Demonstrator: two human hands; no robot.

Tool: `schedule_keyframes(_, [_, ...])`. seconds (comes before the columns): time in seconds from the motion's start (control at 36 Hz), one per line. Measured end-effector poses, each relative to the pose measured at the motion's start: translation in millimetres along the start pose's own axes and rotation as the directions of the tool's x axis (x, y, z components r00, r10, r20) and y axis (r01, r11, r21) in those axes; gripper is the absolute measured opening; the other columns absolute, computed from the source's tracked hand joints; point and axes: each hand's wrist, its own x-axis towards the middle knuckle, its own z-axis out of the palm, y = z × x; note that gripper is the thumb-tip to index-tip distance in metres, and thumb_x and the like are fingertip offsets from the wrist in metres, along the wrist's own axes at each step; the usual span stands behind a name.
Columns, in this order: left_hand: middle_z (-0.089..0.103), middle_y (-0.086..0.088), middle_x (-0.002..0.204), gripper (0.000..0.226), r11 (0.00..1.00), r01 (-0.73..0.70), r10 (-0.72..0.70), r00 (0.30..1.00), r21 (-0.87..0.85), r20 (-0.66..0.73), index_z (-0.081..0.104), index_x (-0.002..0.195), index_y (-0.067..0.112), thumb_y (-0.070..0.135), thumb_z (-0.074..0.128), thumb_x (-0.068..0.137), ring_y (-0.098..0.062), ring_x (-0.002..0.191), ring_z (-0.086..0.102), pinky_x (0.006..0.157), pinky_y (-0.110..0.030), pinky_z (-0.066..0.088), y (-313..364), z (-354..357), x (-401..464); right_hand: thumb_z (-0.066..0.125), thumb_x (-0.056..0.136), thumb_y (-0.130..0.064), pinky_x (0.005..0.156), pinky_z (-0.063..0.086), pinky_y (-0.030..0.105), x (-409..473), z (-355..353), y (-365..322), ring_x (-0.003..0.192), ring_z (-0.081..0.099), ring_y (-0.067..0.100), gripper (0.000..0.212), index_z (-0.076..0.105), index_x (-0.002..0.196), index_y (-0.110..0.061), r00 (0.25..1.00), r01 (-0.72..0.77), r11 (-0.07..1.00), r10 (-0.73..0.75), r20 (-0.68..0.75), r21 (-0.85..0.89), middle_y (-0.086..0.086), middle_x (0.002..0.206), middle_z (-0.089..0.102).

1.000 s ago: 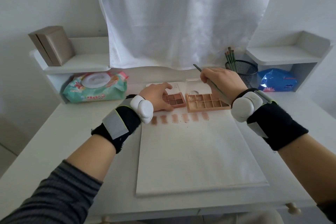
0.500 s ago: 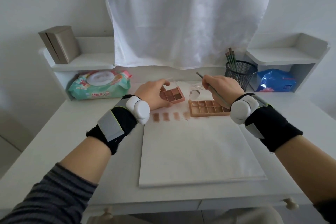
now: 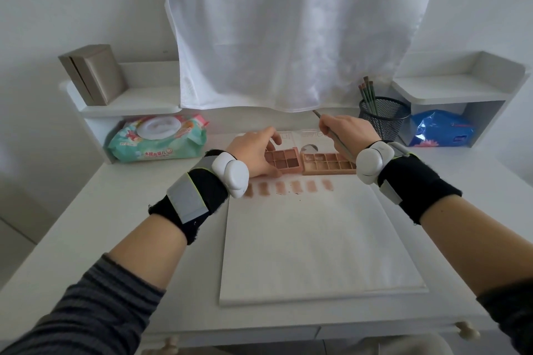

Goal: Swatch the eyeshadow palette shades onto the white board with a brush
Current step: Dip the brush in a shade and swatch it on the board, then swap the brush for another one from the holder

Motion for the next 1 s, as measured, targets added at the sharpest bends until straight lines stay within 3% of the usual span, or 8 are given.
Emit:
schedule_keyframes(0.36, [0.061,0.004,0.106,0.066,0.999,0.031,-0.031,0.998,0.013,0.046,0.044,0.116,0.022,0.03,0.082,0.063,-0.02,0.099,0.06,0.09,-0.038,0.045,-6,5,6,0.043,0.087,0.001,0.055,0.033,0.032,3,4,-1,0.066,0.047,0.032,0.017,0.041,0.088,-0.016,1.0,-0.001,1.0,0.001,-0.003,-0.017,0.008,0.081,0.057])
schedule_keyframes(0.53, [0.061,0.007,0.103,0.067,1.0,0.029,-0.029,0.998,-0.007,0.062,0.044,0.115,0.023,0.03,0.083,0.061,-0.019,0.096,0.061,0.09,-0.039,0.046,-7,5,7,0.044,0.087,0.003,0.055,0.027,0.03,2,6,-3,0.064,0.042,0.029,0.016,0.048,0.093,-0.011,0.999,-0.005,1.0,0.004,-0.035,-0.022,0.001,0.078,0.05])
schedule_keyframes(0.69, [0.062,0.005,0.109,0.068,1.0,0.018,-0.018,0.997,-0.007,0.081,0.043,0.116,0.023,0.03,0.083,0.061,-0.019,0.096,0.061,0.091,-0.039,0.046,-6,4,6,0.043,0.088,0.0,0.055,0.027,0.03,-1,7,-3,0.064,0.042,0.029,0.013,0.049,0.094,-0.009,0.998,0.0,1.0,0.0,-0.061,-0.001,0.006,0.081,0.057])
schedule_keyframes(0.81, [0.058,0.007,0.111,0.074,0.999,0.032,-0.033,0.996,0.014,0.083,0.041,0.121,0.024,0.037,0.082,0.062,-0.018,0.101,0.059,0.093,-0.038,0.045,-5,4,7,0.048,0.088,-0.004,0.062,0.03,0.029,-5,4,-4,0.078,0.054,0.033,0.016,0.054,0.102,-0.006,0.992,0.05,0.999,-0.049,-0.114,0.011,0.013,0.091,0.064])
schedule_keyframes(0.89, [0.055,0.01,0.108,0.078,0.997,0.062,-0.061,0.998,-0.037,0.012,0.044,0.118,0.027,0.056,0.075,0.053,-0.017,0.102,0.056,0.092,-0.038,0.046,1,3,8,0.048,0.09,-0.004,0.071,0.029,0.029,-5,1,-9,0.097,0.057,0.033,0.027,0.054,0.115,-0.007,0.991,0.015,1.0,-0.014,-0.136,0.009,0.014,0.104,0.065])
schedule_keyframes(0.94, [0.056,0.011,0.105,0.073,0.995,0.058,-0.063,0.996,-0.077,-0.056,0.047,0.114,0.029,0.062,0.069,0.053,-0.016,0.1,0.057,0.091,-0.038,0.047,7,3,10,0.047,0.089,-0.002,0.075,0.034,0.031,-5,-1,-12,0.105,0.055,0.031,0.035,0.051,0.123,-0.01,0.992,-0.013,1.0,0.015,-0.125,0.012,0.012,0.111,0.064])
schedule_keyframes(1.0, [0.058,0.011,0.105,0.061,0.996,0.02,-0.03,0.993,-0.087,-0.111,0.051,0.114,0.027,0.057,0.072,0.065,-0.015,0.1,0.057,0.092,-0.037,0.046,16,2,16,0.044,0.091,-0.003,0.077,0.038,0.034,-8,-5,-12,0.109,0.053,0.031,0.04,0.048,0.129,-0.011,0.992,-0.022,1.0,0.024,-0.122,0.022,0.012,0.115,0.063])
